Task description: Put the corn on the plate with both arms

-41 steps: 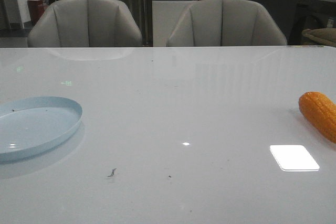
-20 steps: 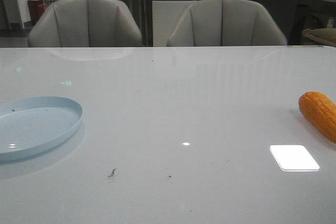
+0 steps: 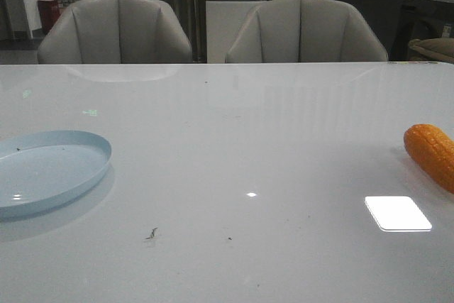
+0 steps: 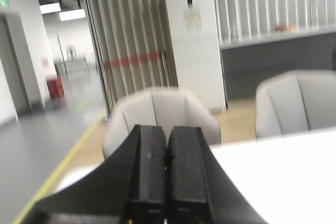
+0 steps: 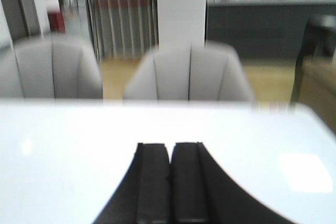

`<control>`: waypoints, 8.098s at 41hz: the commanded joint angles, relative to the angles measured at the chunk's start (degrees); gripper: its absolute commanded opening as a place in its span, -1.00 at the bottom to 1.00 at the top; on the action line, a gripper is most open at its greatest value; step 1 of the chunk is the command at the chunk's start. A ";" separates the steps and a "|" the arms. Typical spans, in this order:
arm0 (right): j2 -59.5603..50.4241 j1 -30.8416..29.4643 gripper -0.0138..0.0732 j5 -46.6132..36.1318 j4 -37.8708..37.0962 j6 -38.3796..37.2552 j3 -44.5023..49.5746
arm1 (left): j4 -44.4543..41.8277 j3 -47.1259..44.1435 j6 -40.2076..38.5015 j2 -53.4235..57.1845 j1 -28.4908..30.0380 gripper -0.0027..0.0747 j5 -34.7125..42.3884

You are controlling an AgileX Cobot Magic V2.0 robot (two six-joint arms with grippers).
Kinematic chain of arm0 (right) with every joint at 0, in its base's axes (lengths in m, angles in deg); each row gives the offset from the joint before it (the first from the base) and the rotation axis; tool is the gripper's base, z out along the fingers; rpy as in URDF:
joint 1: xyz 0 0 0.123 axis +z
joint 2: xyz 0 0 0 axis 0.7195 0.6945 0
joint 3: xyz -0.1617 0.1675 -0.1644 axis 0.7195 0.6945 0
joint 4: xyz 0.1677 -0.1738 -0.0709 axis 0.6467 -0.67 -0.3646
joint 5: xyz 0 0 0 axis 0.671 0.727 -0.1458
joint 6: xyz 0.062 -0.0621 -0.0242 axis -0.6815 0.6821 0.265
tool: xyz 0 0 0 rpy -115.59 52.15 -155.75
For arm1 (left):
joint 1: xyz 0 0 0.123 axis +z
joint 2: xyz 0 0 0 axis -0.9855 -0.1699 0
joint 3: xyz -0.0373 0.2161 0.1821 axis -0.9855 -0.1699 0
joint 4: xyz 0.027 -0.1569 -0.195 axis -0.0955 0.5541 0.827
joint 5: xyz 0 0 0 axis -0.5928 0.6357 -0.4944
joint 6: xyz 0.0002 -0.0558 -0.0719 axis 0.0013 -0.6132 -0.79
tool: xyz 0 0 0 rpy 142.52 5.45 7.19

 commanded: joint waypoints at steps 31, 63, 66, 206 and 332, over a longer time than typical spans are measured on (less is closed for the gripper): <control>6.80 0.11 0.11 18.14 0.16 0.11 -2.04 | 3.34 1.49 -1.00 -14.97 -0.36 -0.21 -11.71; 6.80 0.11 0.28 18.55 0.16 0.11 -2.04 | 10.43 19.23 -1.00 -28.95 2.62 0.25 -26.87; 6.80 0.11 0.28 18.55 0.16 0.11 -2.04 | 10.80 24.35 -1.00 -32.70 3.74 0.25 -32.19; 6.80 0.11 0.28 25.61 0.16 0.11 -2.04 | 34.99 49.81 -1.00 -66.03 -13.08 -0.69 -48.60; 47.89 -4.04 0.66 33.52 -0.73 -1.35 -30.77 | 9.35 9.04 6.94 -5.01 -2.41 0.20 -36.69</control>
